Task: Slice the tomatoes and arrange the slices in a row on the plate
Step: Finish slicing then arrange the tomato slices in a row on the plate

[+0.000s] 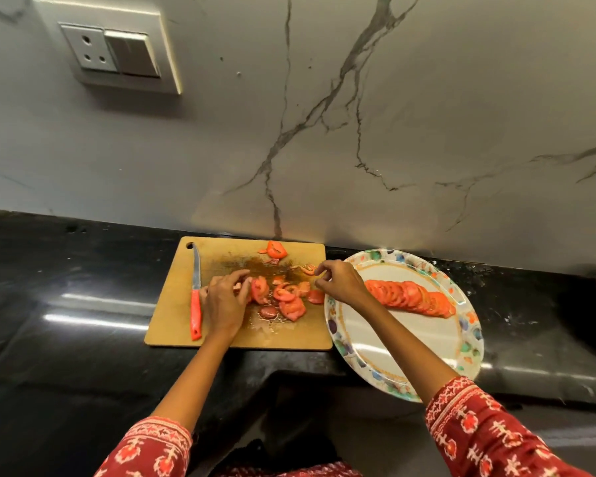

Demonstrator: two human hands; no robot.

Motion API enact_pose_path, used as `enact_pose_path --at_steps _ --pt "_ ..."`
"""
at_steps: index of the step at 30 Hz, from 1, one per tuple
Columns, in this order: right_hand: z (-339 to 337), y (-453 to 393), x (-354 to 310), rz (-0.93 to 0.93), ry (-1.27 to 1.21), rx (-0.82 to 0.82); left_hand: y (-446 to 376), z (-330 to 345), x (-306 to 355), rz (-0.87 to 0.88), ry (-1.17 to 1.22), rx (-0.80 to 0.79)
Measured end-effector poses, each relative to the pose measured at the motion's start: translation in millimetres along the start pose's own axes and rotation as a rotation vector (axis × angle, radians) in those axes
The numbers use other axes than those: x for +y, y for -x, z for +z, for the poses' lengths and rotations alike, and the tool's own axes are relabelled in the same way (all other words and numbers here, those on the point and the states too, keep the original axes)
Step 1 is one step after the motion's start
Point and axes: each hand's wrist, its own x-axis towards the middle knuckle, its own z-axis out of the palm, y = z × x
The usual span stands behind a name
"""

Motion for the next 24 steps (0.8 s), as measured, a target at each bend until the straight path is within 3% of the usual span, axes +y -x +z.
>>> enact_pose_path --at_steps 9,16,21,24 --pt "44.5 18.8 -41.5 0.118 0.175 -0.027 2.6 -25.2 -33.4 -0.058 0.033 -0.065" --pt "33.1 18.0 -42.5 0.027 0.026 -0.162 1.4 -25.9 -33.3 0.016 0.109 -0.120" --pt "7.2 15.8 -34.2 0.096 -0.285 -0.076 -3.9 -24.9 -30.2 0.042 0.161 -0.129" --pt "-6.1 17.3 -29.5 0.113 -0.349 -0.073 -6.1 -22.5 -29.1 0.057 0.163 -0.141"
